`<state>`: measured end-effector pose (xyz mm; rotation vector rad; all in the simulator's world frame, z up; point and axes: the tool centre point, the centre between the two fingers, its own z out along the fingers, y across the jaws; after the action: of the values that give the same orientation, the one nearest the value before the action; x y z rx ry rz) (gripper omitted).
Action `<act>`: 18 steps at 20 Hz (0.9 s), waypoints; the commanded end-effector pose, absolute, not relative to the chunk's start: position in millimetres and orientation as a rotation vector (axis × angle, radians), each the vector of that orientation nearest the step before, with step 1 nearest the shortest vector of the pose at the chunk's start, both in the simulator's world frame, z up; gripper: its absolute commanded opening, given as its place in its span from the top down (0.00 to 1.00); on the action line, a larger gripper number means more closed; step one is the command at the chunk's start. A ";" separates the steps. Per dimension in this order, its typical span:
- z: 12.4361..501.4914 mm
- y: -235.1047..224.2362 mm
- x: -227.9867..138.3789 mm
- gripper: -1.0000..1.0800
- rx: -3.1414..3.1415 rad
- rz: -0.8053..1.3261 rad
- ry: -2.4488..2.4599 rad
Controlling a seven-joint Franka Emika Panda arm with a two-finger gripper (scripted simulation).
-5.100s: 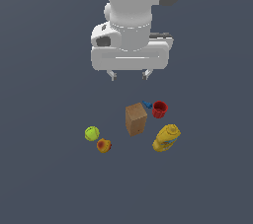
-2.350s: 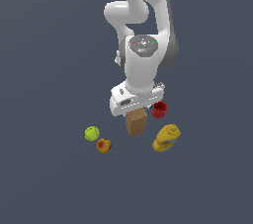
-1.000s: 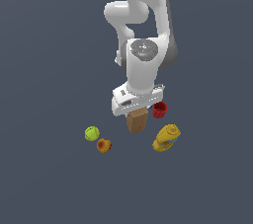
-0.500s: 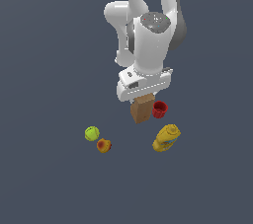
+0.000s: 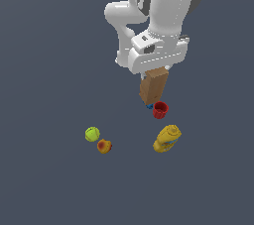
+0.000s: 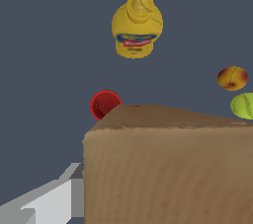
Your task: Pick up a designated object from a clutter of objects.
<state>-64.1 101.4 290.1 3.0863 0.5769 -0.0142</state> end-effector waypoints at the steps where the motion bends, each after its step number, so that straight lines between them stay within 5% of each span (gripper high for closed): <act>1: 318.3 112.3 -76.3 1.00 3.085 0.000 0.578; 18: 436.2 162.2 -135.4 1.00 3.087 0.000 0.579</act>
<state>-132.9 159.4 426.3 3.0859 0.5795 -0.0118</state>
